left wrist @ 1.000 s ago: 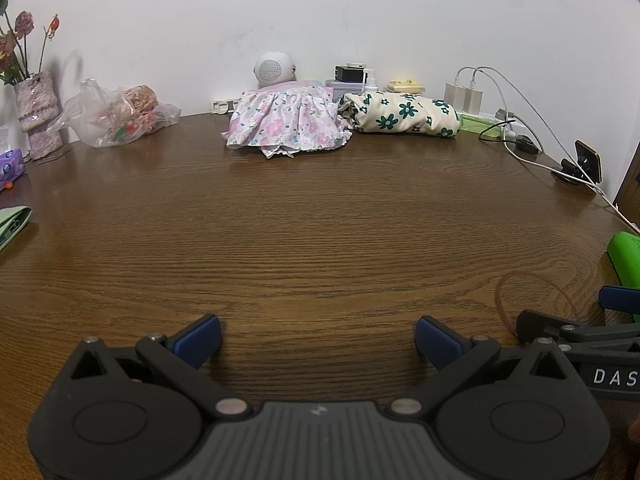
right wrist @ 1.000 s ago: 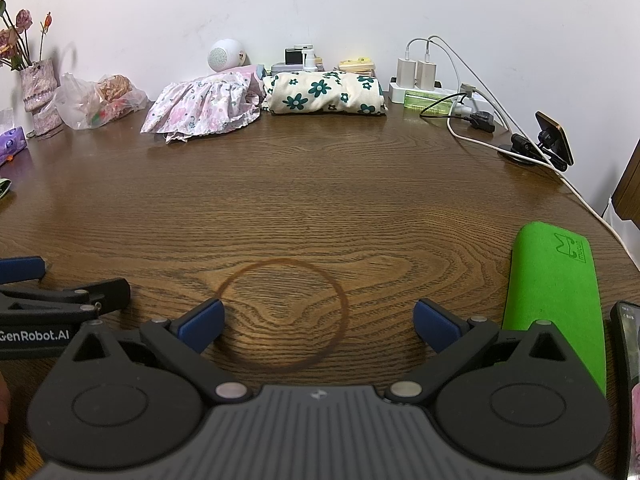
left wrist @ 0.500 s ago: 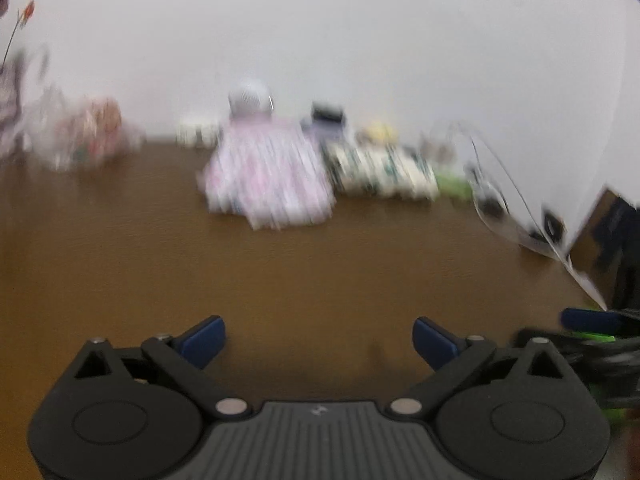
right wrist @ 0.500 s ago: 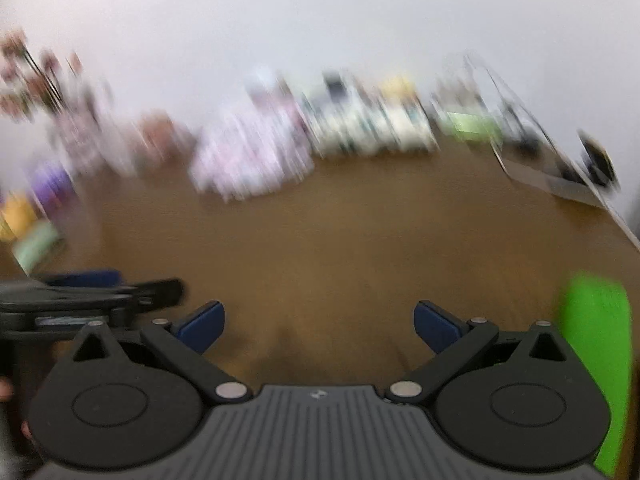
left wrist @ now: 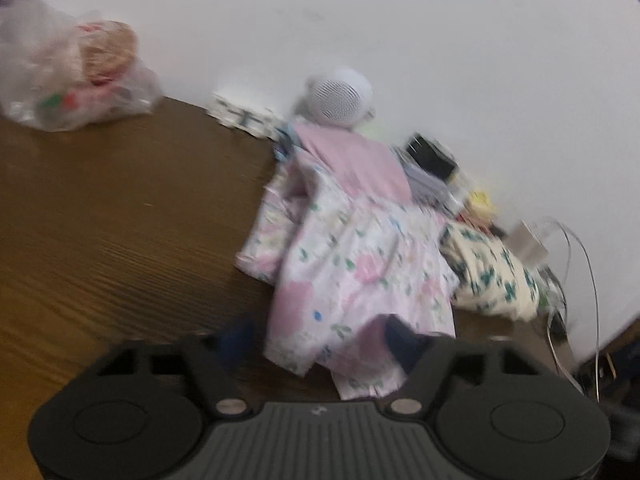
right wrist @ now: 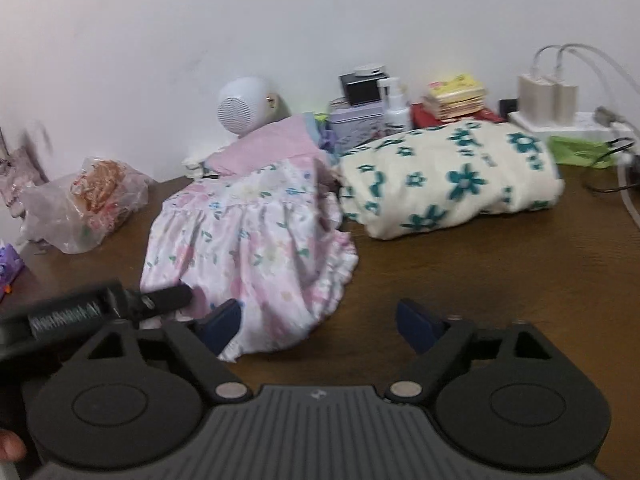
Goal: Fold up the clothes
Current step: 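Reach both grippers to the pink floral dress and close on it, then lift the dress with both grippers and carry it onto the open table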
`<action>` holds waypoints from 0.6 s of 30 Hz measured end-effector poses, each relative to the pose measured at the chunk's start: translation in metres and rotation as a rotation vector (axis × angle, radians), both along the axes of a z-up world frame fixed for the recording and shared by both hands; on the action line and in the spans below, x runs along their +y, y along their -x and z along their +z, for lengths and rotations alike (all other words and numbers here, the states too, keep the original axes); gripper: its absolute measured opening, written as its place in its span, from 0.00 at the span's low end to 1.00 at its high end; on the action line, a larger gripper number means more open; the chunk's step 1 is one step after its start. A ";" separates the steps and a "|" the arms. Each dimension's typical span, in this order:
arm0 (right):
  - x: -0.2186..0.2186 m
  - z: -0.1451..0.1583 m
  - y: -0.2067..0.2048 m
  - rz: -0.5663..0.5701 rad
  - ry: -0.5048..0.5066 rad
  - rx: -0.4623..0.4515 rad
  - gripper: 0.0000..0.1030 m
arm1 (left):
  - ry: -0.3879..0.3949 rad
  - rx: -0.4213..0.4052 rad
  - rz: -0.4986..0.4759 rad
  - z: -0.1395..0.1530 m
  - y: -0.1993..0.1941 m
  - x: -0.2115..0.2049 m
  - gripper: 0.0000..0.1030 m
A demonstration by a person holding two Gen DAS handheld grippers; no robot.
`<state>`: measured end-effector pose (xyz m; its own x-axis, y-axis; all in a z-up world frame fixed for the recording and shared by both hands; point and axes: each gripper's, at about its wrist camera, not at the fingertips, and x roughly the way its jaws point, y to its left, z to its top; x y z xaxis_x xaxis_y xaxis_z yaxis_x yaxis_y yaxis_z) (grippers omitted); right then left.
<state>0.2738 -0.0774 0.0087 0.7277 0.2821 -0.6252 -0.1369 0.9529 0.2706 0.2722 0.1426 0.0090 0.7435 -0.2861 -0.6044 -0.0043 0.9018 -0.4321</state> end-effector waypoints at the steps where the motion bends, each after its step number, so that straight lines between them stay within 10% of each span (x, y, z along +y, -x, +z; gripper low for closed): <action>1: 0.001 -0.003 -0.003 0.016 -0.015 0.006 0.69 | 0.002 -0.002 -0.004 -0.001 0.000 -0.001 0.26; 5: 0.003 -0.016 -0.010 0.054 -0.079 0.075 0.10 | 0.012 -0.008 -0.018 -0.007 0.000 -0.003 0.04; 11: -0.015 0.018 0.039 0.082 -0.198 -0.010 0.01 | -0.024 -0.145 -0.071 0.037 0.055 -0.019 0.02; 18: -0.049 0.127 0.166 0.149 -0.319 -0.291 0.01 | -0.101 -0.460 -0.042 0.158 0.186 -0.044 0.01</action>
